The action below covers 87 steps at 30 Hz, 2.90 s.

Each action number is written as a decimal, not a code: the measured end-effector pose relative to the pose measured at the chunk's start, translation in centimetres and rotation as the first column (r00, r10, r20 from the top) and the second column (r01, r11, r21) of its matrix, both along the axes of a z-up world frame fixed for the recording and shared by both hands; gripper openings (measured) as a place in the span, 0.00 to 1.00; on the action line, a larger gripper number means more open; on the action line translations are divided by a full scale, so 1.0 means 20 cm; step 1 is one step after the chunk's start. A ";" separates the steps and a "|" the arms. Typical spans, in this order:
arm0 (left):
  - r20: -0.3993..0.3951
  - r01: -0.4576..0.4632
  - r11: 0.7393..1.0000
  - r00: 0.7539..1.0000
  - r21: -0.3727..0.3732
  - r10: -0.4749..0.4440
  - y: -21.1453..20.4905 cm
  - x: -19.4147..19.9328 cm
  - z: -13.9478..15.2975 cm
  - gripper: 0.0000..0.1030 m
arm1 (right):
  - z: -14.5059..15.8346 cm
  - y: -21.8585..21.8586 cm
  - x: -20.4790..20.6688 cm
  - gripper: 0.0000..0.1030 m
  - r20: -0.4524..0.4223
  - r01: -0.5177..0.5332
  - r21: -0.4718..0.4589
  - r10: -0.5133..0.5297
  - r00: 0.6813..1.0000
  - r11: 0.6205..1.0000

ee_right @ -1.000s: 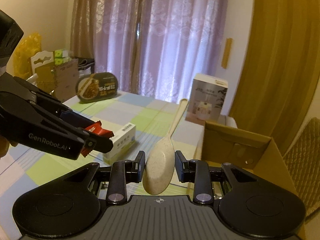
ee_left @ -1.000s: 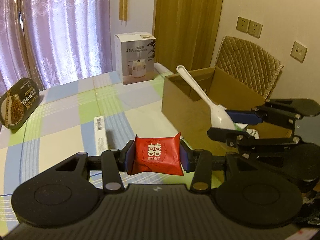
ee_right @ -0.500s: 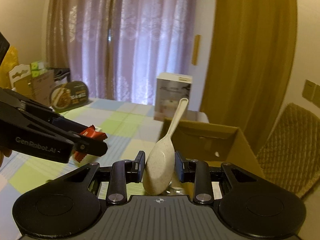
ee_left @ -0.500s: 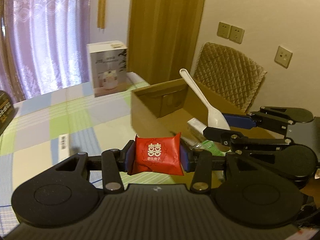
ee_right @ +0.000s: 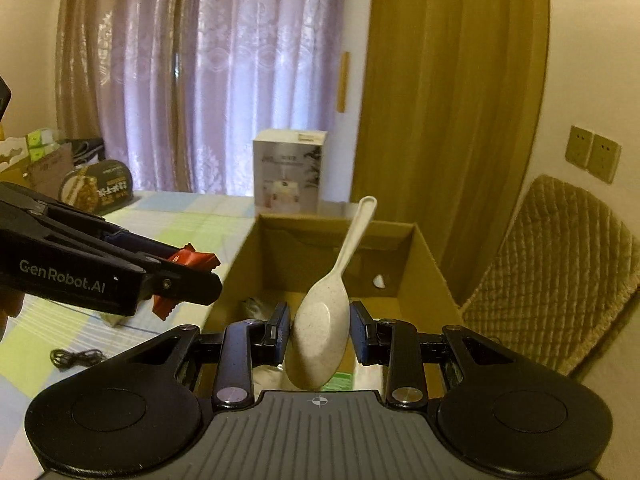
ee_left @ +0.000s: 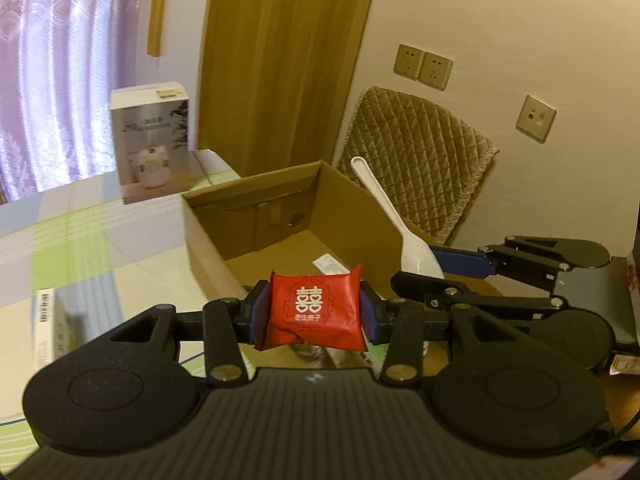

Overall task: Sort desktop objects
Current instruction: 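Carry the red packet with the left tool while the right tool carries the spoon to the cardboard box, then release the red packet from the left tool while the right tool drops the spoon into the box, then move both tools back from the cardboard box to the table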

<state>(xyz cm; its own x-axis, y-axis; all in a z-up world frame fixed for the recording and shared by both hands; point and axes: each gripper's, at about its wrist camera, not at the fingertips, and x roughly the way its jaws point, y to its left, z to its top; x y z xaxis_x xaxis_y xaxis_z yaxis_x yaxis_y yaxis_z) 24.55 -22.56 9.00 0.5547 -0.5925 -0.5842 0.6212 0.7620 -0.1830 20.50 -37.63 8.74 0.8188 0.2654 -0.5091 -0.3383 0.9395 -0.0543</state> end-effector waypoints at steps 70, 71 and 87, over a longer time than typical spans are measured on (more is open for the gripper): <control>0.022 -0.233 0.971 0.973 0.052 0.232 0.57 0.03 -0.04 0.63 | -0.03 0.20 0.04 0.58 -0.008 -0.092 0.032 0.092 0.996 0.995; 0.021 -0.249 0.967 0.968 0.054 0.249 0.62 0.03 -0.04 0.63 | -0.03 0.22 0.04 0.58 -0.005 -0.103 0.035 0.103 0.995 0.994; -0.001 -0.385 0.908 0.921 0.163 0.391 1.22 -0.09 -0.13 0.66 | -0.05 0.69 0.02 0.63 -0.005 -0.282 0.065 0.283 0.959 0.957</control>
